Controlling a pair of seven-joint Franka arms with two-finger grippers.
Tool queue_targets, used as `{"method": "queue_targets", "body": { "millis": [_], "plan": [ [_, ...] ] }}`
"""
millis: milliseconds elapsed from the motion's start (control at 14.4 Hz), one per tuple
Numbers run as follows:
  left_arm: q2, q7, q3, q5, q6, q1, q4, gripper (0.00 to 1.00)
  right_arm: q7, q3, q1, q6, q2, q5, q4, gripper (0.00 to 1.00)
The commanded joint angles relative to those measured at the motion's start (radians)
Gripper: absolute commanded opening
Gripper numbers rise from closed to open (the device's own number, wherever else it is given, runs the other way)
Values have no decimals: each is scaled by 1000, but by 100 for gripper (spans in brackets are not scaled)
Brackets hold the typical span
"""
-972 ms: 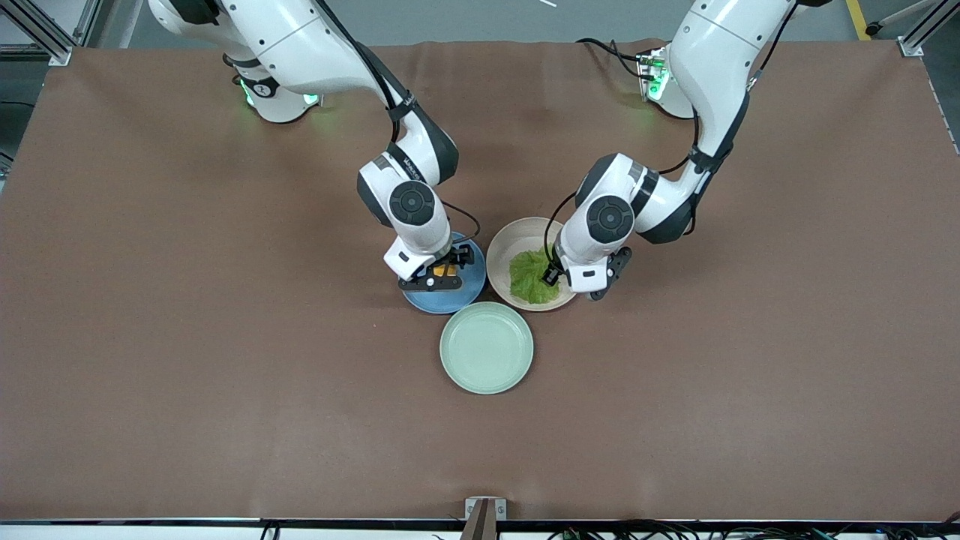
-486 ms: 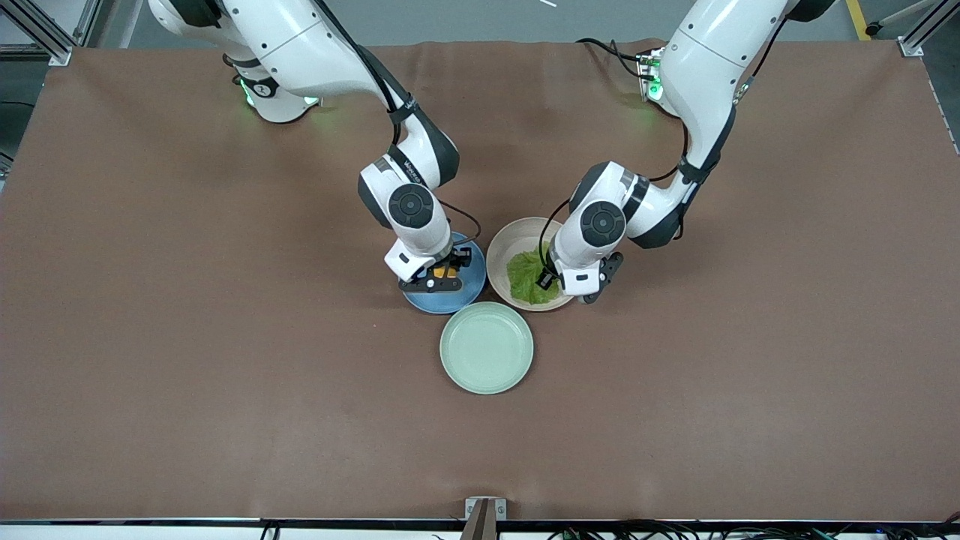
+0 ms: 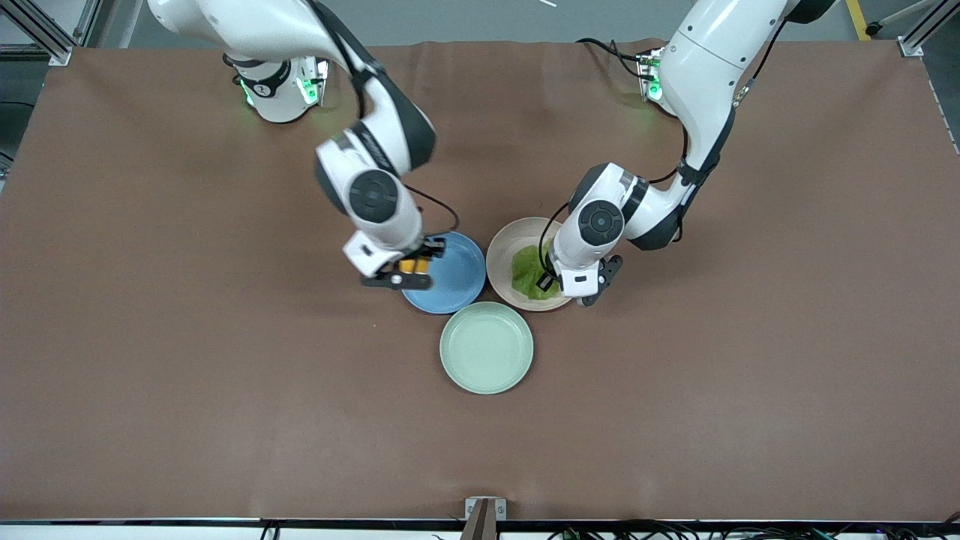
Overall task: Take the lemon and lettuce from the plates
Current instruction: 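Carry the lemon off the blue plate while the left gripper carries the lettuce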
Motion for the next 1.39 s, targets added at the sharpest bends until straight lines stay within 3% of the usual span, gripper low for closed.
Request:
{"method": "queue_targets", "body": {
  "millis": [0,278,625,1111,1319],
  "plan": [
    [-68,-4,3,19,-15,4,-3,1,-206,17,-193,-151,-154,-13,-63,23],
    [-170,1,14,21,-116,28,27,1,-621,17,-508,-134,-159,-92,-85,23],
    [-223,67,11,99,-152,160,57,1,-889,17,-766,174,9,-102,-144,23],
    [-269,342,11,119,-300,343,52,3,-898,14,-817,458,118,-114,-262,23],
    [-266,447,10,143,-310,422,28,3,-804,14,-809,491,123,-112,-293,23]
  ]
}}
